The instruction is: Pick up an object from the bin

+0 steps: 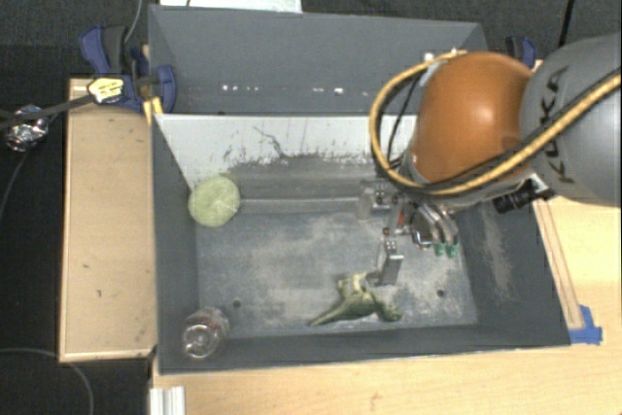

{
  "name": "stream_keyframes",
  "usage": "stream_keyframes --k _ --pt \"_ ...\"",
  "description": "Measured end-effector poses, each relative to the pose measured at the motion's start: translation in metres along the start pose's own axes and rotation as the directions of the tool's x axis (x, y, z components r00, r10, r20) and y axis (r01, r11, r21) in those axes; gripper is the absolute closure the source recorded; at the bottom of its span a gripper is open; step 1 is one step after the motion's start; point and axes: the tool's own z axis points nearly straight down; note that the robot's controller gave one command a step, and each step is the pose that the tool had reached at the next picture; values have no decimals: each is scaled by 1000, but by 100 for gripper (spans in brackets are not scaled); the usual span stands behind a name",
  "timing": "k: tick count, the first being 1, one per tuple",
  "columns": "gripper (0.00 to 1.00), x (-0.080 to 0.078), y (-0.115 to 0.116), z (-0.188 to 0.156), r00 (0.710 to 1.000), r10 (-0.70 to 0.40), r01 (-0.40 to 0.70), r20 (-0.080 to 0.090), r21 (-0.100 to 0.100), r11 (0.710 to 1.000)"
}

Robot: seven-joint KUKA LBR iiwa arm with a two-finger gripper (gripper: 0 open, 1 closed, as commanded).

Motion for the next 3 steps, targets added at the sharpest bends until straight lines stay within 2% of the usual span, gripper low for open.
stream_keyframes --k 1,2,3 --pt "0 -1 0 -4 1000 2 -2 8 -1 1000" --pt "0 7 -10 21 999 -42 42 16 -1 999" --pt "0 11 -14 35 998 -61 61 12 0 998"
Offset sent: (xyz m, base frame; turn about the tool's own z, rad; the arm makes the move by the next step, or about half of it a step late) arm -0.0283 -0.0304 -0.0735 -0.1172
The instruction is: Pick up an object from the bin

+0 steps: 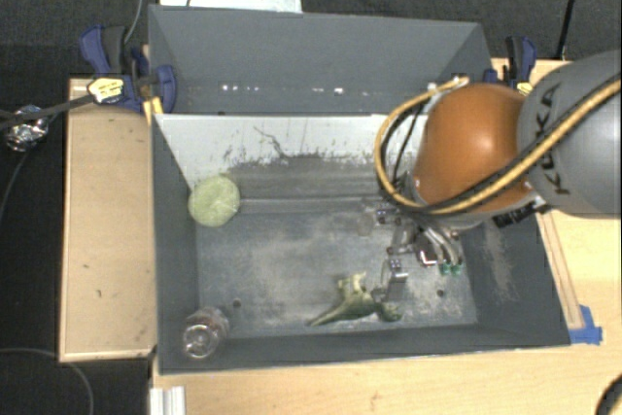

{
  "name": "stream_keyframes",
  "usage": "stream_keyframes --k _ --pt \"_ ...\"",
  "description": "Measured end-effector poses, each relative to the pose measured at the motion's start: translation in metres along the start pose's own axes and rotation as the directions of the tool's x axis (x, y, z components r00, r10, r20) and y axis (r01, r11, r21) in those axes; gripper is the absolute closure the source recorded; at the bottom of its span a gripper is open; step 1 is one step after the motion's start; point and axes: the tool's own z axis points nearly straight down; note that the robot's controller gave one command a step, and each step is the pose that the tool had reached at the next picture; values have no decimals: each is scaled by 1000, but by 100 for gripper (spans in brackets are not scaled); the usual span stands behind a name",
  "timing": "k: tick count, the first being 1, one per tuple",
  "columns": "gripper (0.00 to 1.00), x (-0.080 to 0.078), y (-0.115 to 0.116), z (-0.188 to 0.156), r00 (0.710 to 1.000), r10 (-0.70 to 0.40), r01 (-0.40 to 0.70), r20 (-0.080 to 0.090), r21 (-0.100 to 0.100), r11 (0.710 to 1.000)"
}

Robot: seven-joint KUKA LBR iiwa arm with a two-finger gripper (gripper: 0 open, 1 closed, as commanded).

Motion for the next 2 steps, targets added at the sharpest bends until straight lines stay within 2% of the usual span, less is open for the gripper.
stream_keyframes --k 1,2 --pt "0 1 -2 15 999 -39 39 -3 1 999" --pt "0 -8 -1 12 991 -135 135 -3 1 991"
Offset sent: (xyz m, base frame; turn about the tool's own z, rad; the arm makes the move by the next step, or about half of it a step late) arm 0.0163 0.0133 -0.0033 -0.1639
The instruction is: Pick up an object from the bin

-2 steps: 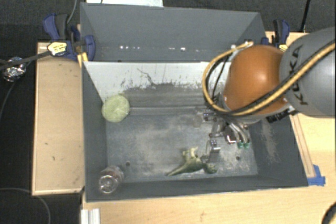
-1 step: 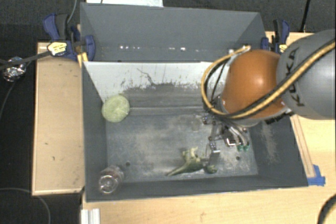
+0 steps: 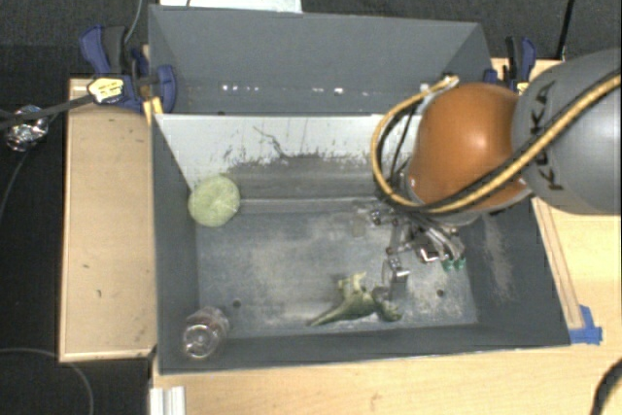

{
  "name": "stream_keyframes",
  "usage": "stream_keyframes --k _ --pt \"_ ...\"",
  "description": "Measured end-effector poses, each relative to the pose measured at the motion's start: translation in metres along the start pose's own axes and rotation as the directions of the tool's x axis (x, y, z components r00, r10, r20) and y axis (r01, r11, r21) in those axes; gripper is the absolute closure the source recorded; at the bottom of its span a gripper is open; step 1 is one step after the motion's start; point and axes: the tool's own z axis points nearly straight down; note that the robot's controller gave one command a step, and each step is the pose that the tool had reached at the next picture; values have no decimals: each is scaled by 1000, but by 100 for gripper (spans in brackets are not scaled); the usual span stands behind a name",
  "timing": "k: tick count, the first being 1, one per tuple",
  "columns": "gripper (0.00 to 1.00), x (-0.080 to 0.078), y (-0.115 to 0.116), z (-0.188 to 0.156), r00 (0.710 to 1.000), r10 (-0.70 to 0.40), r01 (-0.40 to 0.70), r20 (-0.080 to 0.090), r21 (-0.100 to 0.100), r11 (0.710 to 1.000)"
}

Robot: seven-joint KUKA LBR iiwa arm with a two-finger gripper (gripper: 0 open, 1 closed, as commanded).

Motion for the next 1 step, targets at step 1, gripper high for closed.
stream_keyframes --k 1 --pt "0 12 -1 37 995 -96 96 11 1 995"
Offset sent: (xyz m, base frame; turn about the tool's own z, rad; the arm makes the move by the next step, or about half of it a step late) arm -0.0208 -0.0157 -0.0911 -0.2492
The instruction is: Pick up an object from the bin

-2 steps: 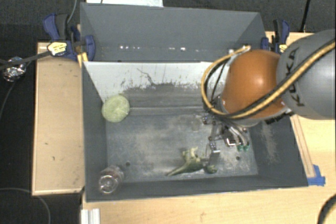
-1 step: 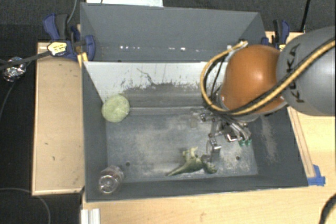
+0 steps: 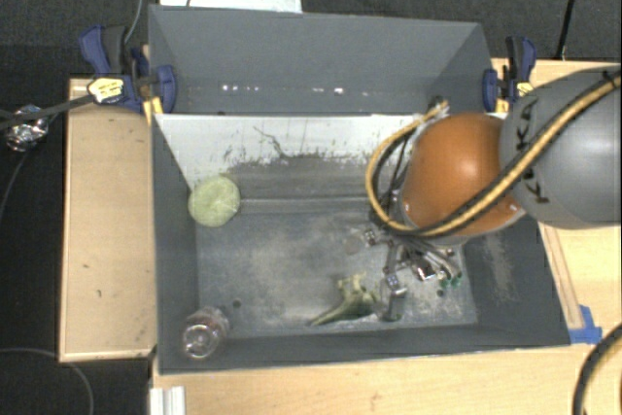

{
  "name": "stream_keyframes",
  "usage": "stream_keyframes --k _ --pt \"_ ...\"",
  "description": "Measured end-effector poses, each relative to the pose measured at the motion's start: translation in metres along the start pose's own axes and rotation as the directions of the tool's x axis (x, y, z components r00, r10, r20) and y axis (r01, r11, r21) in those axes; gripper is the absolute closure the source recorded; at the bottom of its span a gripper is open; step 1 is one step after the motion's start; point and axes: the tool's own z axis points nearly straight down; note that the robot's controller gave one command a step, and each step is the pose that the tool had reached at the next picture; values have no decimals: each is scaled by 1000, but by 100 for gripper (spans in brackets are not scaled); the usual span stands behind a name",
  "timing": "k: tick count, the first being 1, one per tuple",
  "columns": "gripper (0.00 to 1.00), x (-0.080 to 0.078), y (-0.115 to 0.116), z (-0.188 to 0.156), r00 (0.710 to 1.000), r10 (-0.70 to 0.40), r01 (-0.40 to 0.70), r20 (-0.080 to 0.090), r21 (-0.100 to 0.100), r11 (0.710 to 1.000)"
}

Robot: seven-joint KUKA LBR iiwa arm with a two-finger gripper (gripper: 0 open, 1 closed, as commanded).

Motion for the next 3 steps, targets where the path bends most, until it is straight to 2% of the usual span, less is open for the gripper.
stream_keyframes --k 1,2,3 --pt "0 11 -7 46 989 -146 146 -8 -2 989" --pt "100 12 -3 64 1000 -17 17 -2 1 1000" --pt "100 12 -1 57 1000 21 -21 0 0 1000"
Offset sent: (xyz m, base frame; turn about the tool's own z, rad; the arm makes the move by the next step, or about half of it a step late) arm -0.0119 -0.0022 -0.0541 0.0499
